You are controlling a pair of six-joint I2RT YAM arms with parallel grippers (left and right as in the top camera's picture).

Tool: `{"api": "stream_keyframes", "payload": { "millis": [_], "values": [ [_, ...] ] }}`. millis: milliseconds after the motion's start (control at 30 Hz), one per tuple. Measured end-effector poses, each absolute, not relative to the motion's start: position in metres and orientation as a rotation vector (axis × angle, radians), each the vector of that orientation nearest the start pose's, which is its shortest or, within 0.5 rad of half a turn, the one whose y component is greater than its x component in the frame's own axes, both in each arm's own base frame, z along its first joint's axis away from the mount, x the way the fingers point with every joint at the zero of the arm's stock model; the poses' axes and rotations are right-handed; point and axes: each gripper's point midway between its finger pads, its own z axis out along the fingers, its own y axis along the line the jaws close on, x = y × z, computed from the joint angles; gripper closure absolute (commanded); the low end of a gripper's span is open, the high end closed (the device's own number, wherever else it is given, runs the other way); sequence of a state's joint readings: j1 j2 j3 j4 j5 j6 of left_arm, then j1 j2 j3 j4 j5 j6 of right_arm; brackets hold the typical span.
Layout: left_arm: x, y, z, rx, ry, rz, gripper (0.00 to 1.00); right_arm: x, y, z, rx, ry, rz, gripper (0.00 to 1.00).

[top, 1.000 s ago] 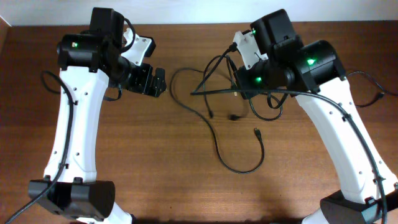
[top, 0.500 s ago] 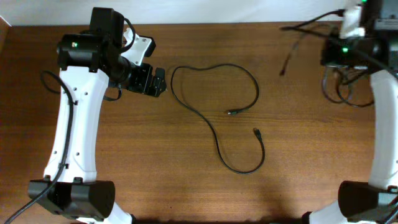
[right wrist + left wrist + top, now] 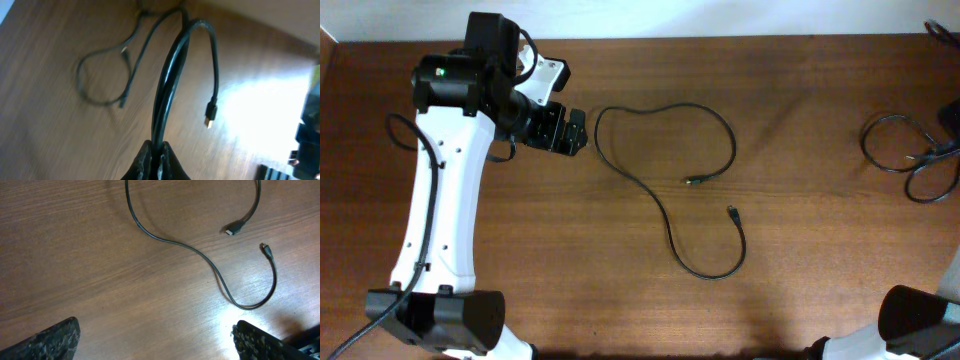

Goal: Untangle cables

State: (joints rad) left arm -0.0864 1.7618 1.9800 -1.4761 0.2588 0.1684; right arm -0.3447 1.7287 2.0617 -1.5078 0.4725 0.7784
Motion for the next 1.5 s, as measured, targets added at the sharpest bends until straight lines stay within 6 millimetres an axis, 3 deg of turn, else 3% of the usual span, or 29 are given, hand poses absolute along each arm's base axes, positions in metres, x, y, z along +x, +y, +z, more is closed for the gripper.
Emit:
{"api": "stream_keyframes", "payload": {
  "millis": [67,100,233,333,367,433,533,667,1100,1133,1167,1200,1267,1500],
  "values": [
    [0.365,-0.076,0.256,0.413,2.769,-0.346,0.01,0.301,-0.211,0.311,1.596,1.994,-0.626,0.96],
    [0.365,-0.076,0.256,0.413,2.769,-0.346,0.01,0.292,-0.224,0.321,1.67,1.835,-0.71,0.96],
    [0.365,-0.076,0.256,0.413,2.77,-0.346,0.01,0.264,-0.265,0.329,1.825,1.581,-0.81,0.96],
    [0.365,-0.076,0.256,0.413,2.77,-0.346,0.01,0.253,-0.305,0.296,1.968,1.556,-0.851,0.96],
    [0.365,-0.076,0.256,0.413,2.77,-0.346,0.01,0.258,-0.314,0.282,1.978,1.597,-0.838,0.96],
    [0.365,-0.076,0.256,0.413,2.77,-0.345,0.01,0.289,-0.329,0.256,1.888,1.776,-0.744,0.96],
    [0.365,-0.076,0.256,0.413,2.77,-0.346,0.01,0.337,-0.336,0.214,1.78,1.948,-0.589,0.96],
    [0.365,-0.076,0.256,0.413,2.77,-0.346,0.01,0.345,-0.332,0.161,1.795,2.122,-0.565,0.96],
    [0.365,-0.076,0.256,0.413,2.77,-0.346,0.01,0.334,-0.325,0.157,1.805,2.192,-0.591,0.96],
    [0.365,-0.076,0.256,0.413,2.77,-0.346,0.01,0.334,-0.325,0.157,1.804,2.192,-0.591,0.91],
    [0.365,-0.076,0.256,0.413,2.77,-0.346,0.01,0.334,-0.325,0.157,1.804,2.192,-0.591,0.28],
    [0.365,-0.076,0.256,0.413,2.77,-0.346,0.01,0.333,-0.325,0.156,1.805,2.195,-0.592,0.1],
    [0.365,-0.076,0.256,0.413,2.77,-0.346,0.01,0.332,-0.324,0.156,1.807,2.199,-0.598,0.06],
    [0.365,-0.076,0.256,0.413,2.77,-0.346,0.01,0.325,-0.317,0.159,1.8,2.245,-0.608,0.05]
  ]
}}
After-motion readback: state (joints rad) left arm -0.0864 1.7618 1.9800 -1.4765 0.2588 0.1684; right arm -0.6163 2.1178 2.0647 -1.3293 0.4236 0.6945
